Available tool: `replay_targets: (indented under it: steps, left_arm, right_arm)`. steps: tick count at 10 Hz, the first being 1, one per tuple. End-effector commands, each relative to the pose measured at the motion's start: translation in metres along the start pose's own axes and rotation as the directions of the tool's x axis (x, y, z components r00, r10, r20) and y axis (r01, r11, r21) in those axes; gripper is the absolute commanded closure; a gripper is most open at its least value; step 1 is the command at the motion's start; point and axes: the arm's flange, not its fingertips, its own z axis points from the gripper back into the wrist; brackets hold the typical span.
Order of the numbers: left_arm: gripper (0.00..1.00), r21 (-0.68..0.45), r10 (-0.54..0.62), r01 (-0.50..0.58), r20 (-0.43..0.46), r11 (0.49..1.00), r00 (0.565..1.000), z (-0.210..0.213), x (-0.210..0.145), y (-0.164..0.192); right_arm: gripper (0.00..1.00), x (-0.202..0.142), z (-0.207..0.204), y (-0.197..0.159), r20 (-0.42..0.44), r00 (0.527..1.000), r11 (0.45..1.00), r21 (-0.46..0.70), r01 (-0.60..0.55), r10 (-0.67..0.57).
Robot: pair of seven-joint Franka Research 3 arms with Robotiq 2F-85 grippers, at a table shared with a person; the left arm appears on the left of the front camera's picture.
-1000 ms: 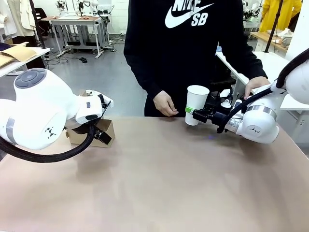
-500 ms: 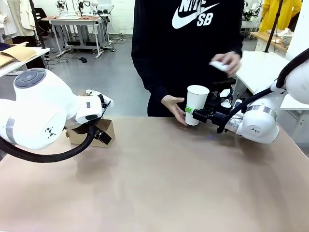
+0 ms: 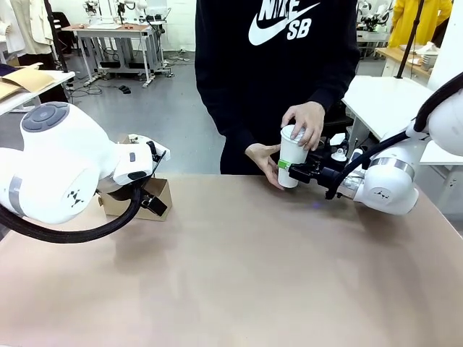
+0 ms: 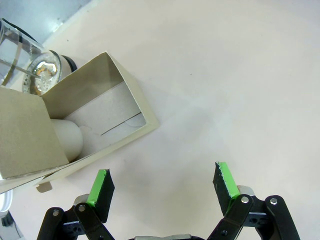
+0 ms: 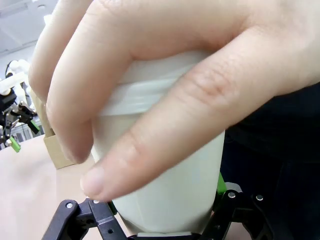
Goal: Pour a drink into a cup and package it in a carrier.
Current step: When a person places the Paper Cup Lid on the 600 ml Paper Cup , lift the 600 ml Paper Cup.
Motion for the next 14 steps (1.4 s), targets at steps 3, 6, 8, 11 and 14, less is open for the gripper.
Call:
replay_targets:
  steps: [3,6,8,11,14]
  left_arm:
    - [0.00,-0.001,-0.001,0.001,0.001,1.000,1.000,0.0003,0.0001,-0.0002]
    - [0.00,-0.001,-0.001,0.001,0.001,1.000,1.000,0.0003,0.0001,-0.0002]
    - [0.00,-0.001,-0.001,0.001,0.001,1.000,1.000,0.0003,0.0001,-0.0002]
    - [0.00,-0.001,-0.001,0.001,0.001,1.000,1.000,0.0003,0.0001,-0.0002]
    - [0.00,-0.001,-0.001,0.001,0.001,1.000,1.000,0.0003,0.0001,-0.0002]
  right_arm:
    - [0.20,0.0036,-0.0003,0.0021,0.011,1.000,1.000,0.000,0.001,-0.001]
    - [0.20,0.0036,-0.0003,0.0021,0.011,1.000,1.000,0.000,0.001,-0.001]
    - [0.20,0.0036,-0.0003,0.0021,0.011,1.000,1.000,0.000,0.001,-0.001]
    - [0.20,0.0036,-0.0003,0.0021,0.011,1.000,1.000,0.000,0.001,-0.001]
    - [0.20,0.0036,-0.0003,0.0021,0.011,1.000,1.000,0.000,0.001,-0.001]
